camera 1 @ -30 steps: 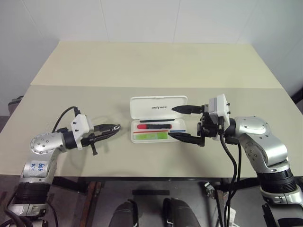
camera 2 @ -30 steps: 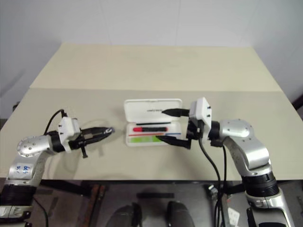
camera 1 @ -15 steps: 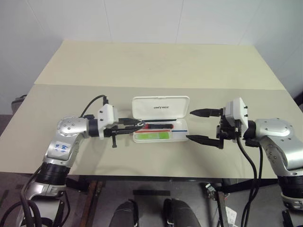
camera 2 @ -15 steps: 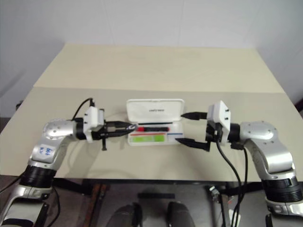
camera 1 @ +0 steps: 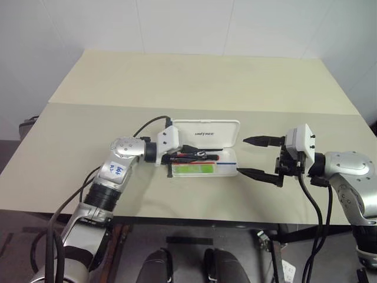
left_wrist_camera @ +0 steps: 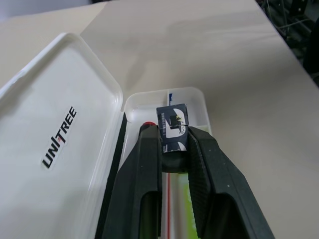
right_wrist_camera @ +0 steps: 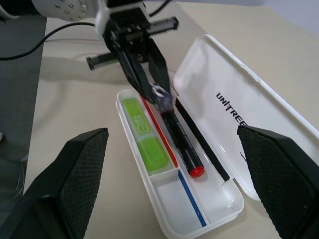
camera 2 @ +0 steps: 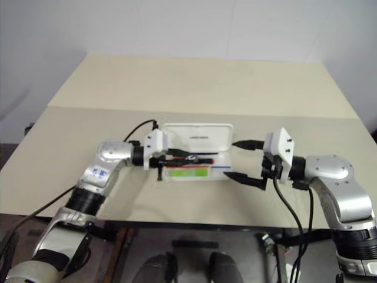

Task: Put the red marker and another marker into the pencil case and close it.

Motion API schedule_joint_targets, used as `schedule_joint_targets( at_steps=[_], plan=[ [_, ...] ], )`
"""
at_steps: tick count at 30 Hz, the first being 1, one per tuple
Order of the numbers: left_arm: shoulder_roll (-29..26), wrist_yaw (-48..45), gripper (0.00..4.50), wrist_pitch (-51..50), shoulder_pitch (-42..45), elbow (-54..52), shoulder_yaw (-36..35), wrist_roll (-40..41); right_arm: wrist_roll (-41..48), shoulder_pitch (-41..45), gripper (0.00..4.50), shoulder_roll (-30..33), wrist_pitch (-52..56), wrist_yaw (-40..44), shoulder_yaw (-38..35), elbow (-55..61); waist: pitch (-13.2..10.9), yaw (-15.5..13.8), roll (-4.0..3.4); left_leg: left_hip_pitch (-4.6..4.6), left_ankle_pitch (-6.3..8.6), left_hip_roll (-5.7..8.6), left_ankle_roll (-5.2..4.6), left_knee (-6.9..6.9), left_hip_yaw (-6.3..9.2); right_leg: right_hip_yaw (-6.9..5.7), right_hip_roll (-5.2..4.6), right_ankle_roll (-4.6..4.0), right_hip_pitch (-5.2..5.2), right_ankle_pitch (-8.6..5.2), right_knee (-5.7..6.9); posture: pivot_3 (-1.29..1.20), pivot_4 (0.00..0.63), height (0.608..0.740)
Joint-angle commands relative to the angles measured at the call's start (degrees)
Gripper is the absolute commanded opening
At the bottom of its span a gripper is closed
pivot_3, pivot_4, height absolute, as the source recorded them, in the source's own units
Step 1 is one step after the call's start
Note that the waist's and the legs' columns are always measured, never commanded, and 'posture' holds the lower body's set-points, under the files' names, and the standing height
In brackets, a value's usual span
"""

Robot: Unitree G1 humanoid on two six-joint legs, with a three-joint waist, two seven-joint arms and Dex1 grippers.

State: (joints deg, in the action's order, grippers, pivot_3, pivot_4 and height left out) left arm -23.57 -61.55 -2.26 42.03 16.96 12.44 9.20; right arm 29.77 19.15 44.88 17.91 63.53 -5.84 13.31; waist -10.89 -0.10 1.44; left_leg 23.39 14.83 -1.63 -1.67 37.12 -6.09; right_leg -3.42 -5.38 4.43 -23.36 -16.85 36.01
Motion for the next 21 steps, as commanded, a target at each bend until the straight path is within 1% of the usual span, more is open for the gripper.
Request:
schedule_joint_targets(
  at_steps=[1, 7, 15, 21],
  plan=[
    [1.27, 0.32, 0.36, 0.18, 2.04, -0.06, 0.46, -0.67, 0.98, -0.18, 4.40, -0.40, 0.08, -1.10, -1.35, 2.10, 0.00, 0.11, 0.00, 0.00, 0.00, 0.00, 0.00, 0.00, -0.01, -0.01, 0.00, 0.00, 0.00, 0.00, 0.00, 0.00, 0.150, 0.740],
    [3.22, 0.09, 0.36, -0.43, 2.79, -0.03, 1.11, -1.21, 0.88, -0.52, 4.40, -0.49, 0.04, -1.35, -1.23, 2.31, 0.00, 0.05, 0.00, -0.01, 0.01, 0.00, -0.01, 0.06, 0.00, -0.04, 0.00, 0.01, 0.01, 0.01, 0.03, 0.00, 0.150, 0.740],
    [8.17, 1.73, 0.36, -0.96, 4.71, 2.30, 3.11, -2.87, 1.04, -1.19, 4.40, 0.09, 0.39, -1.19, -1.57, 2.68, 0.00, -0.23, 0.01, 0.01, 0.02, 0.03, -0.05, 0.08, -0.01, -0.08, -0.01, 0.04, 0.02, 0.02, 0.00, 0.00, 0.150, 0.740],
    [9.84, 2.18, 0.36, -0.61, 4.74, 4.18, 3.98, -4.08, 1.23, -1.60, 4.40, 0.22, 1.11, -1.51, -2.08, 3.62, 0.00, -0.13, 0.01, 0.00, 0.03, 0.01, -0.05, 0.08, -0.01, -0.14, 0.01, 0.04, 0.01, 0.02, 0.02, 0.00, 0.150, 0.740]
  ],
)
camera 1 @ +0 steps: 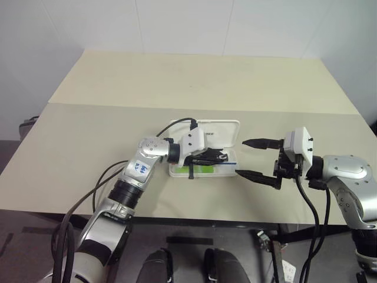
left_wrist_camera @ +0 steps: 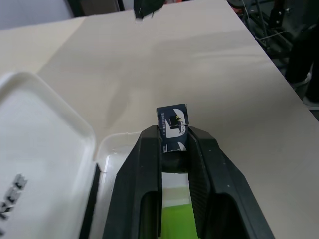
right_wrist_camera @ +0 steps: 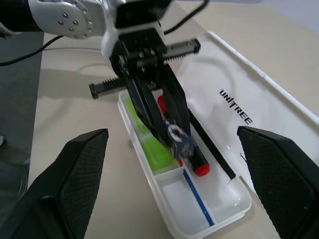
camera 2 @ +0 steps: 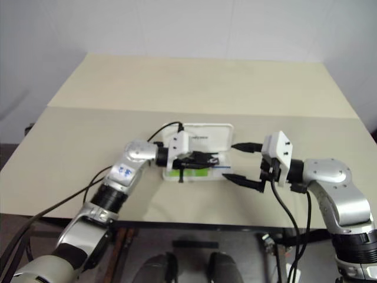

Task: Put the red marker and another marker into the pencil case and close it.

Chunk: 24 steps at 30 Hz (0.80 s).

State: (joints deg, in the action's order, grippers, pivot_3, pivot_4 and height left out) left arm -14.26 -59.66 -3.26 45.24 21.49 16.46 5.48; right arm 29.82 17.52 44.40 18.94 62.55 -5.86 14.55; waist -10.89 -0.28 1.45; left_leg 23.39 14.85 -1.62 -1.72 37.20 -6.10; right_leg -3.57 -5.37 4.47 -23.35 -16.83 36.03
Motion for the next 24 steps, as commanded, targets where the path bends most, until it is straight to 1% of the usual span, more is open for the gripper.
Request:
schedule_joint_targets(
  at_steps=[1, 8, 13, 24],
  plan=[
    [0.75, 0.40, 0.36, 0.52, 1.61, 0.20, 0.17, -0.61, 1.23, -0.10, 4.40, 0.76, 0.22, -0.62, -2.22, 2.59, 0.00, 0.05, 0.00, 0.00, 0.00, 0.00, 0.00, 0.00, 0.00, 0.00, 0.00, 0.00, 0.00, 0.00, 0.00, 0.00, 0.150, 0.740],
    [2.85, 1.20, 0.36, 2.60, 3.08, 5.61, 0.73, -2.35, 1.62, -1.75, 4.40, 1.20, 1.01, -1.27, -3.62, 3.97, 0.00, -0.10, 0.00, 0.00, 0.00, 0.01, -0.01, 0.01, 0.01, -0.01, -0.01, 0.00, 0.01, 0.00, -0.02, 0.00, 0.150, 0.740],
    [4.68, 1.64, 0.36, 4.38, 4.66, 9.84, 0.76, -3.41, 1.81, -2.80, 4.40, 1.27, 1.41, -1.80, -4.17, 4.83, 0.00, -0.81, 0.00, 0.01, 0.01, 0.01, -0.01, 0.02, 0.00, -0.09, -0.01, 0.00, 0.00, 0.00, -0.02, 0.00, 0.150, 0.740],
    [8.51, 1.88, 0.36, 6.01, 7.21, 14.48, 0.80, -4.59, 2.17, -4.97, 4.40, 1.51, 1.99, -2.57, -4.98, 6.19, 0.00, -1.10, 0.00, 0.02, 0.01, 0.02, -0.03, 0.03, 0.00, -0.29, -0.01, 0.01, 0.00, 0.00, -0.02, 0.00, 0.150, 0.740]
  ],
)
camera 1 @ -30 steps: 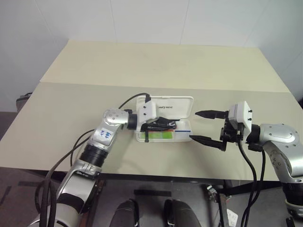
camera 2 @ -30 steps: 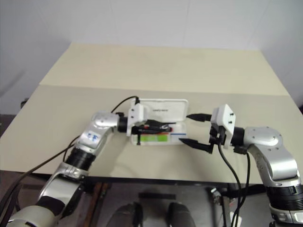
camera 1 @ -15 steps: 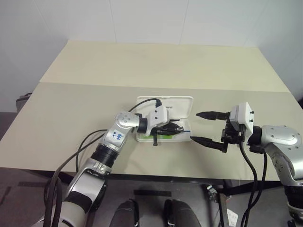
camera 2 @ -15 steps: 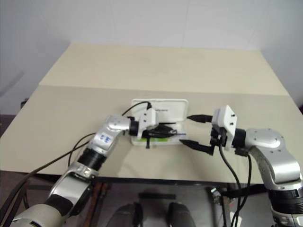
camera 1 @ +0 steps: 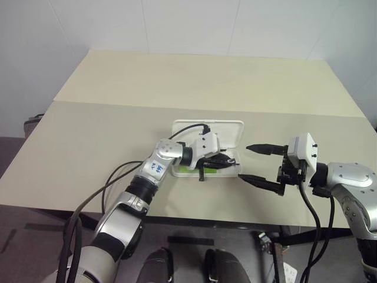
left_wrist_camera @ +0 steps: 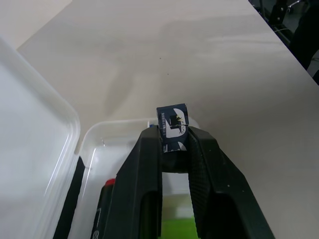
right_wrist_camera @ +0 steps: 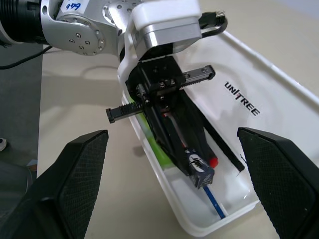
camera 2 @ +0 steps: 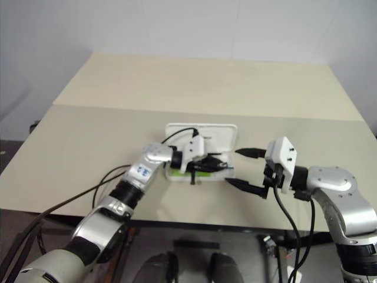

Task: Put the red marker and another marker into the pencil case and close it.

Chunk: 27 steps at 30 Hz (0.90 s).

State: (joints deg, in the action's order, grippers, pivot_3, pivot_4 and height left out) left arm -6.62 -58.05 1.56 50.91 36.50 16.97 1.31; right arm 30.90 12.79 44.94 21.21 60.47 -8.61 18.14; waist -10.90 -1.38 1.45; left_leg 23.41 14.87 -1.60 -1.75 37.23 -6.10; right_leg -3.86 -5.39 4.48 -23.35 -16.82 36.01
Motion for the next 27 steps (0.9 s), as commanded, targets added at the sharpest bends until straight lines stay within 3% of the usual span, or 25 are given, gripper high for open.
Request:
schedule_joint_targets(
  at_steps=[1, 7, 19, 27],
  plan=[
    [1.02, 0.19, 0.36, 1.27, 1.49, -0.33, 0.36, -0.55, 1.07, -0.29, 4.40, 0.86, -0.23, -0.59, -2.24, 2.75, 0.00, 0.00, 0.00, 0.00, 0.00, 0.00, 0.00, 0.00, 0.00, -0.02, 0.00, 0.00, 0.00, 0.00, 0.00, 0.00, 0.150, 0.740],
    [1.71, 0.20, 0.36, 1.36, 1.04, 0.75, 0.27, -1.00, 1.13, -0.36, 4.40, 0.42, 0.02, -1.16, -2.18, 3.42, 0.00, 0.02, 0.00, 0.00, 0.00, -0.01, 0.00, 0.00, 0.00, -0.04, 0.00, 0.00, 0.00, 0.00, 0.00, 0.00, 0.150, 0.740],
    [1.62, 0.84, 4.40, 2.37, 0.78, 0.76, -0.39, -0.87, 1.20, -0.06, 4.40, -0.14, -0.17, -1.61, -1.48, 3.40, 0.00, 0.02, 0.00, 0.00, 0.00, -0.01, 0.00, 0.00, 0.00, -0.05, 0.00, 0.00, 0.00, 0.00, 0.00, 0.00, 0.150, 0.740],
    [-0.41, -2.88, 4.48, 1.56, -1.13, -5.03, -1.50, 2.18, 0.71, 1.02, 4.40, -0.80, -0.53, -1.40, -0.48, 2.35, 0.00, 0.06, 0.00, 0.00, 0.00, -0.01, 0.00, -0.01, 0.00, -0.05, 0.00, 0.00, 0.00, 0.00, 0.00, 0.00, 0.150, 0.740]
  ],
)
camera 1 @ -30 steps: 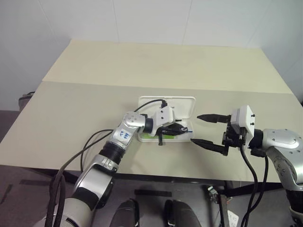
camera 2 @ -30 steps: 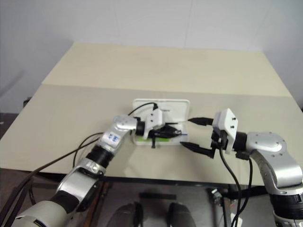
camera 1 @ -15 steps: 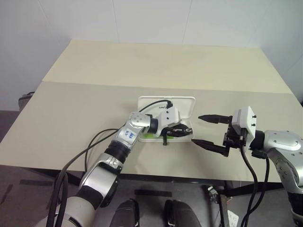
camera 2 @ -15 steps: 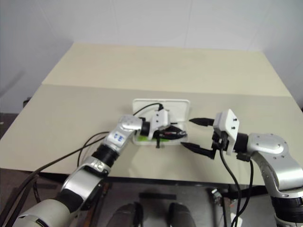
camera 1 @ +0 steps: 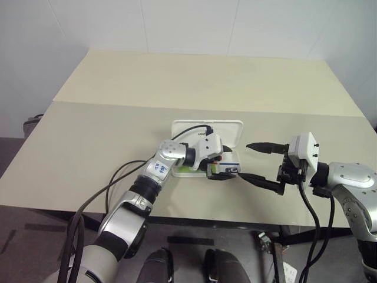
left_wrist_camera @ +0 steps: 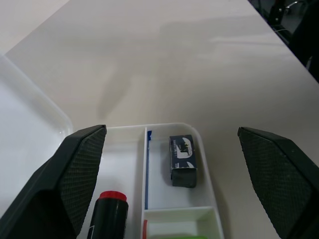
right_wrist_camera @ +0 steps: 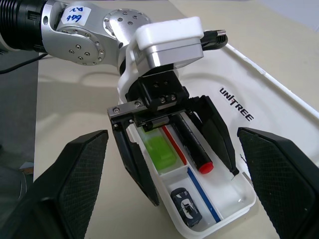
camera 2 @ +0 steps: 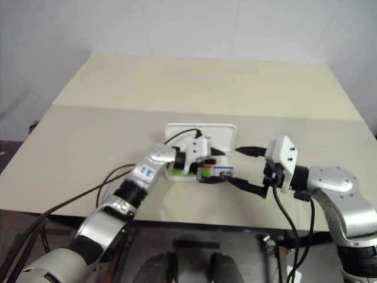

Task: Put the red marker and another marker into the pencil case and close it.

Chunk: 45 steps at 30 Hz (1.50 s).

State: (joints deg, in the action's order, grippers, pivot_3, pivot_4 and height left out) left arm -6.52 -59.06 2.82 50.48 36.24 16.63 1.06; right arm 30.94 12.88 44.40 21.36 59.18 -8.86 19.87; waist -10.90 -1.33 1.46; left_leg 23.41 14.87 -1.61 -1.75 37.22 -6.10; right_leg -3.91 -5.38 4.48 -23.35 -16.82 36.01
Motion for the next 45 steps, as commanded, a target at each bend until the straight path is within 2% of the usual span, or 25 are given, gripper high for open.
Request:
schedule_joint_targets(
  at_steps=[1, 7, 13, 17, 20, 28, 37, 45],
  plan=[
    [-0.91, -2.54, 4.48, -0.04, -1.19, -6.00, -1.41, 3.08, 0.63, 1.09, 4.40, -0.34, -0.73, -0.05, -0.11, 0.46, 0.00, 0.02, 0.00, 0.00, 0.00, 0.00, 0.00, 0.00, 0.00, 0.00, 0.00, 0.00, 0.00, 0.00, 0.00, 0.00, 0.150, 0.740],
    [-6.02, -9.40, 4.48, -4.15, -6.11, -16.96, -3.60, 9.75, 0.26, 2.23, 4.40, -0.90, -1.17, 0.31, 1.05, -0.67, 0.00, 0.32, 0.00, -0.02, 0.00, -0.02, 0.01, 0.00, 0.00, 0.05, 0.01, 0.00, 0.00, 0.00, 0.04, 0.00, 0.150, 0.740],
    [-11.03, -11.25, 4.48, -7.88, -9.84, -24.72, -5.52, 13.41, 0.21, 2.84, 4.40, -0.81, -1.52, 0.70, 1.29, -1.63, 0.00, 0.15, -0.01, -0.02, -0.01, -0.03, 0.01, 0.03, 0.03, 0.31, 0.00, -0.01, 0.03, 0.00, 0.04, 0.00, 0.150, 0.740],
    [-19.78, -12.12, 4.48, -12.13, -16.44, -33.85, -12.42, 18.57, -0.11, 3.88, 4.40, -0.41, -2.25, 1.93, 1.56, -3.37, 0.00, 0.67, -0.01, -0.04, 0.00, -0.03, 0.00, 0.00, 0.09, 0.43, -0.01, -0.01, 0.11, -0.01, -0.03, 0.00, 0.150, 0.740],
    [-23.88, -10.53, 4.48, -14.48, -18.64, -36.93, -16.54, 21.30, -0.40, 5.02, 4.40, -0.52, -2.84, 2.59, 2.10, -4.51, 0.00, 1.41, -0.01, -0.06, -0.01, -0.07, 0.03, -0.06, 0.13, 0.42, 0.00, -0.06, 0.10, -0.03, -0.02, 0.00, 0.150, 0.740],
    [-29.12, -7.40, 4.48, -15.54, -19.49, -36.18, -22.81, 23.01, -1.23, 9.20, 4.40, -1.45, -4.60, 4.61, 3.95, -8.53, 0.00, 1.46, -0.01, -0.17, -0.01, -0.04, 0.05, -0.05, 0.24, 0.36, -0.07, -0.06, 0.33, -0.03, -0.07, 0.00, 0.150, 0.740],
    [-30.54, -6.47, 4.48, -16.76, -20.41, -35.40, -24.29, 24.14, -2.64, 13.01, 4.40, -2.70, -6.11, 6.33, 5.64, -12.21, 0.00, 1.53, -0.01, -0.15, 0.01, -0.04, 0.08, -0.10, 0.22, 0.34, -0.06, -0.06, 0.32, -0.03, -0.12, 0.00, 0.150, 0.740],
    [-29.82, -2.83, 4.48, -9.07, -19.46, -28.60, -24.83, 20.55, -4.11, 15.01, 4.40, -4.08, -7.66, 6.62, 6.14, -14.87, 0.00, 1.55, -0.01, -0.16, 0.02, -0.04, 0.10, -0.13, 0.22, 0.36, -0.07, -0.07, 0.29, -0.03, -0.13, 0.00, 0.150, 0.740]
  ],
)
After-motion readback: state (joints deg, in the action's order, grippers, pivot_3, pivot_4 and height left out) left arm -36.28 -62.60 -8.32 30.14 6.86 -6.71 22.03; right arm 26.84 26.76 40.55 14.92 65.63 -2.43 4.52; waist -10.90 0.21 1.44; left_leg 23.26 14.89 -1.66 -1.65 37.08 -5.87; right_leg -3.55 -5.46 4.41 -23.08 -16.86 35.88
